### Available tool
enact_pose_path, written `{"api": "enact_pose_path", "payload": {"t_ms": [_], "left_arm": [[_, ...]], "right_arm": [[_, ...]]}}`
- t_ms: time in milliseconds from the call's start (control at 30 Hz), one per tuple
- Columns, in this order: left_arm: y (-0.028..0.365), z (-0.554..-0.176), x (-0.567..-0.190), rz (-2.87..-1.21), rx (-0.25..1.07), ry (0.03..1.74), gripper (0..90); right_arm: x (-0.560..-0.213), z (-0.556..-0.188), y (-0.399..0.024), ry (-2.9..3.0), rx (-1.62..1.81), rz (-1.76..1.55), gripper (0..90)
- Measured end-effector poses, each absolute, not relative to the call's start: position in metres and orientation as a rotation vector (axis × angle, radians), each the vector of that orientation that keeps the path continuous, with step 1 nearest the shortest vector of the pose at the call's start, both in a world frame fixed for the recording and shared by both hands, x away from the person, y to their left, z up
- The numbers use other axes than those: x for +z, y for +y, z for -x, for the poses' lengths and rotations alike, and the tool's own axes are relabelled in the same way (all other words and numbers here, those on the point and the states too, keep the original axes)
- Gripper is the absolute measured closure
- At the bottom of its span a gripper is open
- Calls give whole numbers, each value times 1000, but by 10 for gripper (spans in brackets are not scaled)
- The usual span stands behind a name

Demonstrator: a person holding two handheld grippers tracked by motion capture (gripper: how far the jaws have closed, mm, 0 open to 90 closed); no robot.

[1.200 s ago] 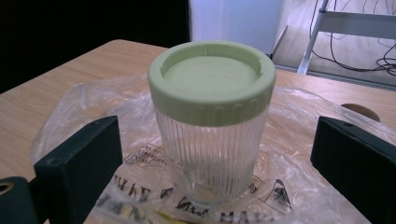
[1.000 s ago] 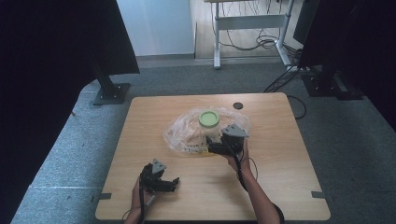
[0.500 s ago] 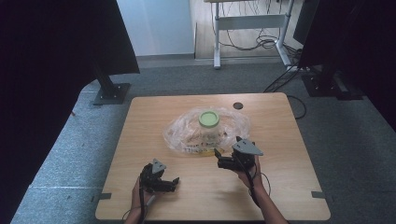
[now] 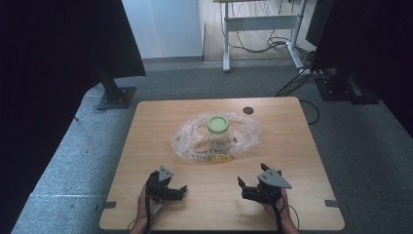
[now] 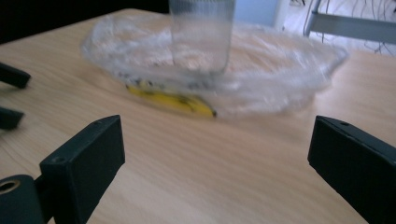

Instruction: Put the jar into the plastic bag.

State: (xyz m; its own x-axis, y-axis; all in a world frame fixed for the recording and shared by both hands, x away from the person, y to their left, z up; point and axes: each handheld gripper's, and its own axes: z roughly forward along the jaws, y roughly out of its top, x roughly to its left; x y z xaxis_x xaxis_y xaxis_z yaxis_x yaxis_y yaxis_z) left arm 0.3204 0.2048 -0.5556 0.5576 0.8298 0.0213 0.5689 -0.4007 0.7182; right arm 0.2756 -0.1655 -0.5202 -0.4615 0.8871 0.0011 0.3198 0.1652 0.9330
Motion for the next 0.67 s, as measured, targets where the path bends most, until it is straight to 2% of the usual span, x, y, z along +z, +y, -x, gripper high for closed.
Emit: {"api": "enact_pose_path", "payload": {"t_ms": [267, 667], "left_arm": [[205, -321, -556, -2122, 498, 1118, 23], [204, -321, -556, -2122, 496, 1117, 22]], "right_arm": [[-542, -275, -192, 1886, 1223, -1254, 37], [-553, -284, -199, 1882, 1193, -1309, 36]]}}
